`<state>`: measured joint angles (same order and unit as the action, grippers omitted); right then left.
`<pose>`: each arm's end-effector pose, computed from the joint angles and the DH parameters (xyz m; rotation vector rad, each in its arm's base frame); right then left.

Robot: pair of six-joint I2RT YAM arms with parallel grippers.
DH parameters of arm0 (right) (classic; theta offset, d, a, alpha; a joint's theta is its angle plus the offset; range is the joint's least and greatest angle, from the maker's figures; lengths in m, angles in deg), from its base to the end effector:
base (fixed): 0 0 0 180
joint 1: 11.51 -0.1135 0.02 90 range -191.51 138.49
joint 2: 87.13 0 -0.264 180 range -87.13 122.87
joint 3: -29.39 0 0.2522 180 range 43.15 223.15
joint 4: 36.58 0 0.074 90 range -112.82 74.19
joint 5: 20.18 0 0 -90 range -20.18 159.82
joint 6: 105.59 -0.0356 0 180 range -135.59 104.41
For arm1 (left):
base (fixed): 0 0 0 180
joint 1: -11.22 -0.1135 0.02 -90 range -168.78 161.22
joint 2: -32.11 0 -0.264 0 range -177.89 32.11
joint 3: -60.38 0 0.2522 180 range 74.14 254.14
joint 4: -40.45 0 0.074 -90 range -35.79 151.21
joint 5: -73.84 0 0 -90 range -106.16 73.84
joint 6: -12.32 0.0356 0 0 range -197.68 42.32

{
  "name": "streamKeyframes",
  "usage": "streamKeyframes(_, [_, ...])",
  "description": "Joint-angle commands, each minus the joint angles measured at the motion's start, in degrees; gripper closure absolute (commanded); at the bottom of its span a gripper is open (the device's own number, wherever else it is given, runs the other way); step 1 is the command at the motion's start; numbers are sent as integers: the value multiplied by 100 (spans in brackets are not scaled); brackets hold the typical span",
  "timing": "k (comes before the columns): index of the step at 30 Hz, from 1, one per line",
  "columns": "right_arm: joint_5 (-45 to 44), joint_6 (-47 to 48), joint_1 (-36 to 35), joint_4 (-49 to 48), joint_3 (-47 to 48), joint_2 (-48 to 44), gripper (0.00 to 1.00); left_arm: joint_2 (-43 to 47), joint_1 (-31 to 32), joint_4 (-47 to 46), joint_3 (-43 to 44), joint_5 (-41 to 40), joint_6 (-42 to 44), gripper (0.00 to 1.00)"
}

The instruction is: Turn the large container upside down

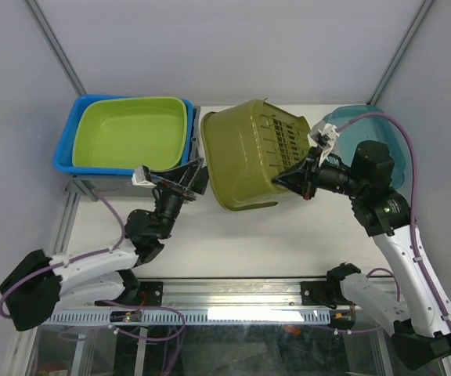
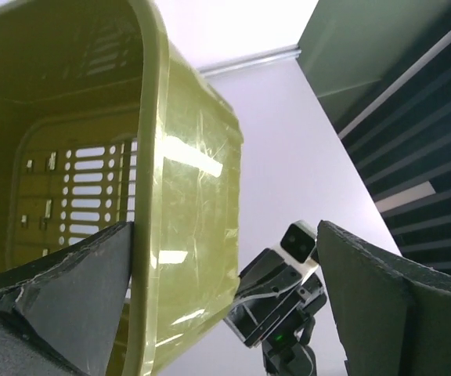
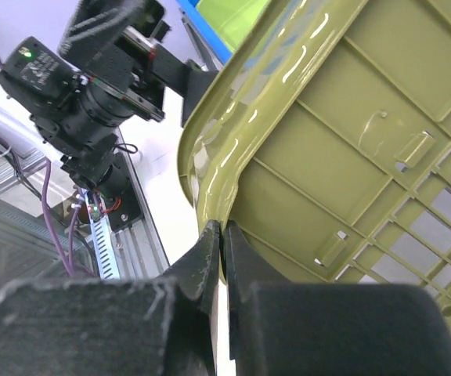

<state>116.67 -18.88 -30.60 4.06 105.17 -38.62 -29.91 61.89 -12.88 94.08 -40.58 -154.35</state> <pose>0.1474 0.0785 0.4041 -0.8306 1.6444 1.0081 0.1474 -0.1567 0.2720 -0.7162 1.1567 -1.6889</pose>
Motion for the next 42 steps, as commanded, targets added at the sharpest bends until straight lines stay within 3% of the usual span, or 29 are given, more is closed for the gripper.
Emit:
streamKeyframes(1, [-1106, -552, -63, -55, -8, 154, 100, 1413, -3, 1647, 354, -777, 1017, 1])
streamKeyframes(4, [-2090, -1391, -177, -62, 153, 410, 100, 2164, -1, 2634, 515, -1184, 1388, 1])
streamKeyframes(8, [-3180, -2284, -529, -330, 348, 686, 100, 2706, -5, 3153, 571, -1472, 1702, 1])
streamKeyframes(11, [-4106, -2918, -803, -462, 612, 920, 100, 2846, -5, 3616, 727, -1510, 1827, 1])
streamKeyframes(15, [-4908, -3712, -849, 154, 1552, 1803, 100, 2787, -5, 3925, 900, -1389, 1824, 1])
streamKeyframes(21, [-5268, -4609, -841, 582, 2759, 2971, 100, 2720, -4, 4342, 1156, -1249, 1802, 1])
streamKeyframes(33, [-4545, -6024, -99, 623, 3872, 4799, 100, 3108, -5, 4981, 1233, -1370, 1692, 1])
streamKeyframes(42, [-4940, -6974, 72, 755, 4726, 5933, 100, 3352, -5, 5322, 1330, -1449, 1786, 1])
